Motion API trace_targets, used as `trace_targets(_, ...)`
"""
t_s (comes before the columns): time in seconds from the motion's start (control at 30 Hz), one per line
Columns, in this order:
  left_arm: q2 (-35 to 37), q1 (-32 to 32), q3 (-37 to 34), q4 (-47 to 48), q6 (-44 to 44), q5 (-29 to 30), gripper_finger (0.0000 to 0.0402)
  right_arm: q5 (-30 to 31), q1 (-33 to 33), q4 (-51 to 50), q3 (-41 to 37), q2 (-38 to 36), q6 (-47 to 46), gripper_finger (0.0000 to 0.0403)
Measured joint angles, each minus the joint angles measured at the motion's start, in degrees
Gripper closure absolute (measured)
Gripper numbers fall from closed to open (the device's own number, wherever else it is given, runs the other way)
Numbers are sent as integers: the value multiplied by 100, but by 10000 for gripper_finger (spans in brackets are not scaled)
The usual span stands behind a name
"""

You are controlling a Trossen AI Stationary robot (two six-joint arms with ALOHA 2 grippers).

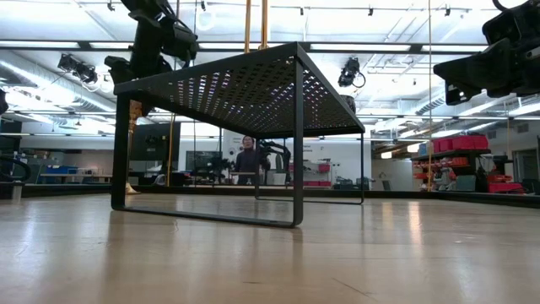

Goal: Stock candles on shelf
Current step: Put the orange scented candle on the shelf

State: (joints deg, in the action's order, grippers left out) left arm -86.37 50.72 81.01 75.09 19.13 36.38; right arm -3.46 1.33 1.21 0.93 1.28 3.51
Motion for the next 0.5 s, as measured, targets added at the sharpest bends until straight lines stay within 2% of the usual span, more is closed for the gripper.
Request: trace_targets(0.5, 2, 0, 0, 30, -25, 2, 21, -1, 0, 0, 0, -1, 0, 396)
